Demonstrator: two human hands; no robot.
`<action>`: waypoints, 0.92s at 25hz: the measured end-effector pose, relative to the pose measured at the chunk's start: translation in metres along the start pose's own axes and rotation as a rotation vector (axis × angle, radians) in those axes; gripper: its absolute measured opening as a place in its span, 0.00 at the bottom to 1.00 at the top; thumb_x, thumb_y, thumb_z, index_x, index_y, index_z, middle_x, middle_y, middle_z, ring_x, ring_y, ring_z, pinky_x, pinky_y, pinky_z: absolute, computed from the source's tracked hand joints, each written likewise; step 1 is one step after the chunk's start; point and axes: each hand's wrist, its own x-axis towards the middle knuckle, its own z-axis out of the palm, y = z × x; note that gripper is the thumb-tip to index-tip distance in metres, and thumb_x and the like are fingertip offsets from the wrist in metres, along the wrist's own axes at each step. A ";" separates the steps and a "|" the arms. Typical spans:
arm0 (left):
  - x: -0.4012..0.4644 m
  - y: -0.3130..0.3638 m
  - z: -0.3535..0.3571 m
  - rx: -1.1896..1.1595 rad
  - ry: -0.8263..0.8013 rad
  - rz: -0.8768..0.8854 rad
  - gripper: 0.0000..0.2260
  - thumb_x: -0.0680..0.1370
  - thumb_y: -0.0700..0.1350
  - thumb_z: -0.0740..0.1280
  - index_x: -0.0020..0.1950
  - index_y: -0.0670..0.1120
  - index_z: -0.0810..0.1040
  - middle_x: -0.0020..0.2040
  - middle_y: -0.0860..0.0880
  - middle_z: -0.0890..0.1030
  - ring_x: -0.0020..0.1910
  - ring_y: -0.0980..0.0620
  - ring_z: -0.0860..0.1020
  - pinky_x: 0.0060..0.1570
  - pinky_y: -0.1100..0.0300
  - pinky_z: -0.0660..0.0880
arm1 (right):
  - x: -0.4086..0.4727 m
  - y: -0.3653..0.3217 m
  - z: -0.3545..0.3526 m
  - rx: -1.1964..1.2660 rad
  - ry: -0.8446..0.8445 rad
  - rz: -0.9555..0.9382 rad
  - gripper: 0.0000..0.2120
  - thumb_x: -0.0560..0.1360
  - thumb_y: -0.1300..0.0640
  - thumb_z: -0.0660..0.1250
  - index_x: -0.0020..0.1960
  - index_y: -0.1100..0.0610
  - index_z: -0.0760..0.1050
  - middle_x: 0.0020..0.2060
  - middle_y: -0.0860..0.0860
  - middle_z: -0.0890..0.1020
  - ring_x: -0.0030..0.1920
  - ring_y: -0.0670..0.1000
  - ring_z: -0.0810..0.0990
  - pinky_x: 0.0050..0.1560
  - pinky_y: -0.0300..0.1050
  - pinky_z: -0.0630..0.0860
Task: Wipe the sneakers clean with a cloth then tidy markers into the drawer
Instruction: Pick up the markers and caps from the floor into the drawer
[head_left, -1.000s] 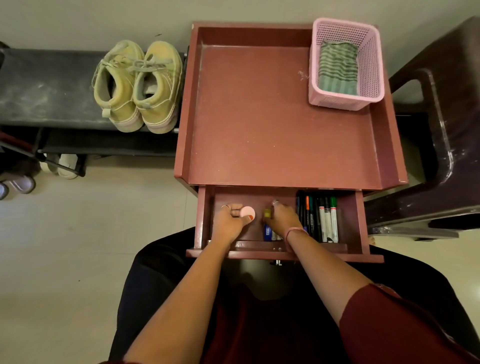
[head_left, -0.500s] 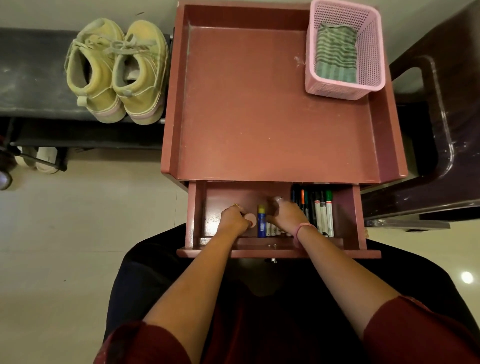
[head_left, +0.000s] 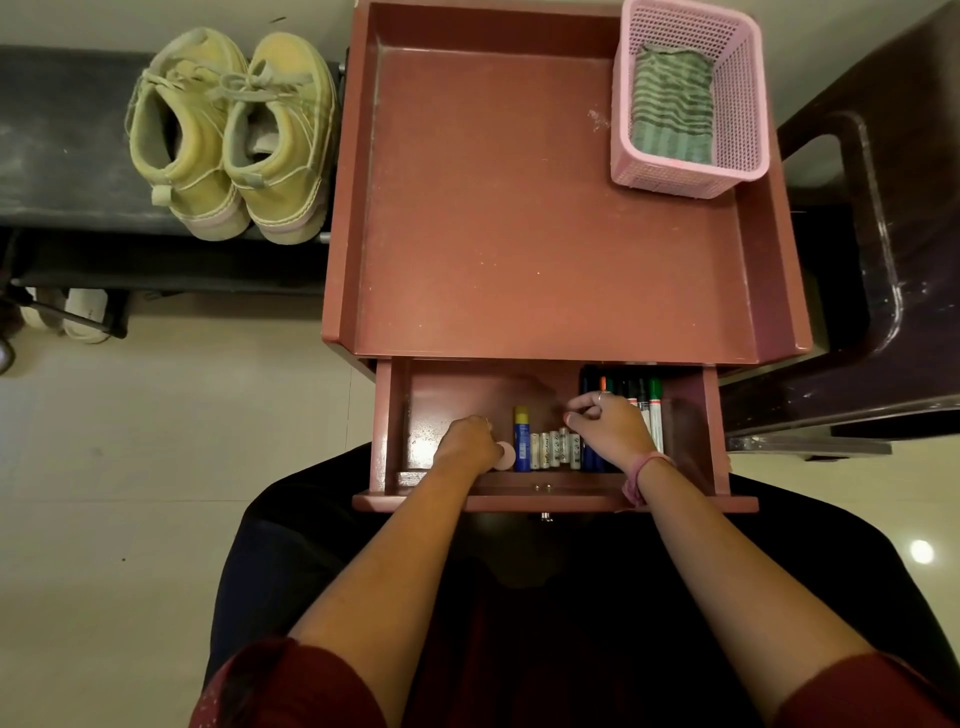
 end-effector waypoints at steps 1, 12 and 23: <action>-0.001 0.000 0.000 0.023 -0.004 0.012 0.14 0.78 0.43 0.66 0.62 0.43 0.78 0.61 0.45 0.78 0.59 0.47 0.76 0.52 0.59 0.73 | -0.002 0.000 -0.001 0.014 0.010 0.001 0.09 0.76 0.54 0.66 0.55 0.53 0.78 0.46 0.50 0.80 0.49 0.50 0.80 0.48 0.40 0.73; -0.058 0.012 -0.048 -0.608 0.154 0.020 0.07 0.77 0.42 0.66 0.55 0.48 0.80 0.50 0.50 0.82 0.51 0.50 0.80 0.56 0.56 0.76 | -0.053 -0.015 -0.022 0.303 0.148 0.043 0.08 0.75 0.58 0.66 0.53 0.54 0.80 0.44 0.49 0.82 0.43 0.50 0.81 0.45 0.44 0.78; -0.178 0.026 -0.049 -1.435 0.082 -0.279 0.06 0.80 0.45 0.64 0.45 0.46 0.76 0.31 0.52 0.79 0.26 0.58 0.76 0.32 0.63 0.77 | -0.143 -0.012 -0.037 1.262 0.232 0.453 0.11 0.75 0.54 0.69 0.55 0.57 0.76 0.42 0.50 0.80 0.40 0.46 0.79 0.38 0.39 0.76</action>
